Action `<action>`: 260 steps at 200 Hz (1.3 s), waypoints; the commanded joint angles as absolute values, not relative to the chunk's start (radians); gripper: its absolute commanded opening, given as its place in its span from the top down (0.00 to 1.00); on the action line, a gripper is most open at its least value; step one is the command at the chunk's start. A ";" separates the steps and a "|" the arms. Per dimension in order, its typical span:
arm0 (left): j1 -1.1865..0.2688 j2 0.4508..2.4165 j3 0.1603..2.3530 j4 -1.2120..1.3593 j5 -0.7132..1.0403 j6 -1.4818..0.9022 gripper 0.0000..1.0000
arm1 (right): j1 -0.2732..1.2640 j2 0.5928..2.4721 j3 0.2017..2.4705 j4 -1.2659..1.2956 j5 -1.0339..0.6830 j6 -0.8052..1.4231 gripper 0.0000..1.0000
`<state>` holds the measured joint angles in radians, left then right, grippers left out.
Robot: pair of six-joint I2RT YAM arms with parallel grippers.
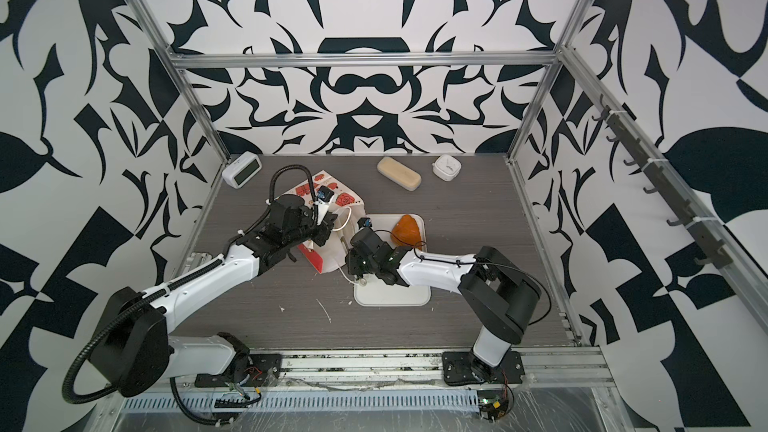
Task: Take the fake bread out of the paper bag
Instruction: 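Move the tongs with the right gripper into the paper bag mouth, then pinch a ring bagel inside the bag with the tongs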
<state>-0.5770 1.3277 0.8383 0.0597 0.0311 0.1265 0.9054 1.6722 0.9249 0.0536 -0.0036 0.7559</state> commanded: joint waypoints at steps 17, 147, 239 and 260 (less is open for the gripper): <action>-0.575 1.319 0.815 0.118 0.078 0.104 1.00 | 0.905 1.655 0.979 0.124 -0.031 0.775 0.60; -0.576 1.320 0.801 0.142 0.104 0.097 1.00 | 0.839 1.718 1.069 0.068 -0.050 0.816 0.59; -0.575 1.320 0.801 0.143 0.112 0.094 1.00 | 0.816 1.686 1.013 0.145 -0.023 0.848 0.59; -0.576 1.317 0.801 0.140 0.114 0.093 1.00 | 0.810 1.698 1.023 0.145 -0.028 0.847 0.59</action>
